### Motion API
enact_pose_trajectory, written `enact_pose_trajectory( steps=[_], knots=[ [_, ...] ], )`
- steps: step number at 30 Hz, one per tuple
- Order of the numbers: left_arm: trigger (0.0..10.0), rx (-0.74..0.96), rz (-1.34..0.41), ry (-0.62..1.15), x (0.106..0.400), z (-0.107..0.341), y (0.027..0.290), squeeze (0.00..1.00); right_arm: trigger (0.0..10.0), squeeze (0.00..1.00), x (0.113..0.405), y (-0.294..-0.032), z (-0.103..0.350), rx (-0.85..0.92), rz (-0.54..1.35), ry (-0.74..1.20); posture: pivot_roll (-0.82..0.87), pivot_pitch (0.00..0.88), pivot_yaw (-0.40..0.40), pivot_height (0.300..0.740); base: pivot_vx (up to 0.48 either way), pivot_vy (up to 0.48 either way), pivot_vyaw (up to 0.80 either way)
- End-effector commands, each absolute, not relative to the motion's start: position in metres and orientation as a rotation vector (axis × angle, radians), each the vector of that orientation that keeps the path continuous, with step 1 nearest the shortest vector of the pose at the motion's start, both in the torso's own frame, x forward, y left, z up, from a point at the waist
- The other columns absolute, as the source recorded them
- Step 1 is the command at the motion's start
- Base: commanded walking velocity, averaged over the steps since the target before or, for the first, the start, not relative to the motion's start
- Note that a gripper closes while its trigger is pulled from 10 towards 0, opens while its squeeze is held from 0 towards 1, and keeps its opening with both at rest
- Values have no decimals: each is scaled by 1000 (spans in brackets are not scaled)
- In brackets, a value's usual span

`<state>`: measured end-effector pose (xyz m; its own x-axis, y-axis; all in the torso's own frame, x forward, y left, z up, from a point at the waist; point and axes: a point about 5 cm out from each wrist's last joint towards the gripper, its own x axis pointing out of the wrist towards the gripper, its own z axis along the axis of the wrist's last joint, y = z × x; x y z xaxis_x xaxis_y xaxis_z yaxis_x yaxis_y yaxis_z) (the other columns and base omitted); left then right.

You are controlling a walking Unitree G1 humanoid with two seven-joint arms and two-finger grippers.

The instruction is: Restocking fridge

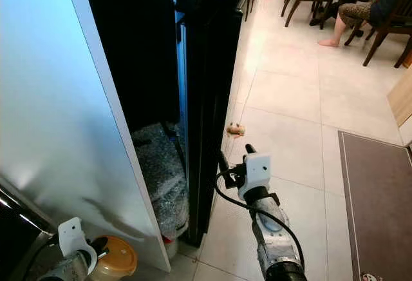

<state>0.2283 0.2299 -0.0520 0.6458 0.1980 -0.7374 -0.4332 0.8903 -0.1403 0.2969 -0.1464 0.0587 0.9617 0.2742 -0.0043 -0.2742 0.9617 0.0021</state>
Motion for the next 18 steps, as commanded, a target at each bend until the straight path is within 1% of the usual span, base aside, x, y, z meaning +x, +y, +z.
enact_pose_trajectory(
  steps=[1, 9, 18],
  knots=[
    [10000, -311, 354, 811, 226, -54, 231, 0, 10000, 0, 294, -150, 52, 7, 286, 37, -114, 0, 12, 740, 0, 0, 0],
    [10000, -297, 338, 821, 222, -55, 232, 0, 10000, 0, 297, -166, 59, -10, 253, 17, -128, 0, 15, 740, 0, 0, 0],
    [10000, -280, 319, 831, 219, -57, 235, 0, 10000, 0, 304, -169, 66, -19, 249, 1, -153, 0, 38, 740, 0, 0, 0]
  ],
)
